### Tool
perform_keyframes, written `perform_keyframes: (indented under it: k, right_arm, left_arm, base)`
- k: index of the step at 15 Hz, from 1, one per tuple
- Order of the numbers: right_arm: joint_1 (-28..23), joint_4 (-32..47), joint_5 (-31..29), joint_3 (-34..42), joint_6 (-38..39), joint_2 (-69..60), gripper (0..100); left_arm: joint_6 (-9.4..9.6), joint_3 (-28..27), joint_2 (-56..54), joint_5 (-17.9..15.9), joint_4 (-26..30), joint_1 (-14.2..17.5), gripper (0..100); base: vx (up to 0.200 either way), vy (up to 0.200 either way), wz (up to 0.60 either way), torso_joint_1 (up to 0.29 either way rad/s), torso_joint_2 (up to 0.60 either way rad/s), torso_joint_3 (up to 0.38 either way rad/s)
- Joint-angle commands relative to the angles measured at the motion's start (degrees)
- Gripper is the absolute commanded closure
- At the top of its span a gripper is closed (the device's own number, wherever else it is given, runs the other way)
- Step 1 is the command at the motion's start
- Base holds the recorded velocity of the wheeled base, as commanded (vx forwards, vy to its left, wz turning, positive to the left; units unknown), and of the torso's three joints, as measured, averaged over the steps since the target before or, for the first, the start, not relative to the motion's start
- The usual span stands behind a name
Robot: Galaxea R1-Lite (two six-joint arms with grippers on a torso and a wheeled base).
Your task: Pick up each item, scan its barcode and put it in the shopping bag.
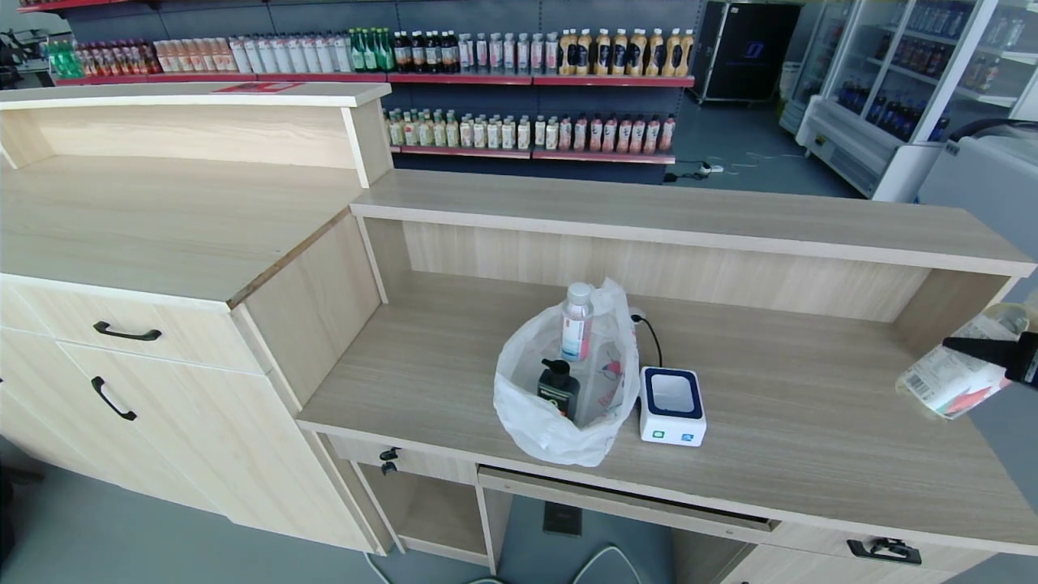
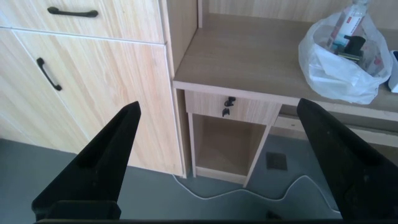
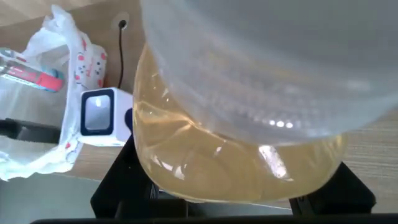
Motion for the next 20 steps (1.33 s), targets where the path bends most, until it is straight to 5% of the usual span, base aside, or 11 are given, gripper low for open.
perform_keyframes:
  k: [1, 6, 12, 20]
  right_arm:
    - [5.2, 15.0, 11.9, -0.5, 6.0, -22.6, 100]
    - [17.3, 32.6, 19.7, -6.3, 6.7, -33.6, 100]
    - [32.6, 38.8, 19.3, -8.4, 7.0, -40.1, 100]
    - [38.1, 44.1, 19.4, -9.9, 7.0, -42.6, 100]
  left_arm:
    - [0.02, 0.0, 0.0, 0.0, 0.0, 0.0, 0]
    - [0.02, 0.0, 0.0, 0.0, 0.0, 0.0, 0]
    - [0.02, 0.0, 0.0, 0.0, 0.0, 0.0, 0]
    - [0.02, 0.0, 0.0, 0.0, 0.0, 0.0, 0]
  base:
    - [0.000, 0.000, 0.00, 0.000, 0.00, 0.000]
    - [0.000, 0.000, 0.00, 0.000, 0.00, 0.000]
    - [0.000, 0.000, 0.00, 0.000, 0.00, 0.000]
    - [0.000, 0.000, 0.00, 0.000, 0.00, 0.000]
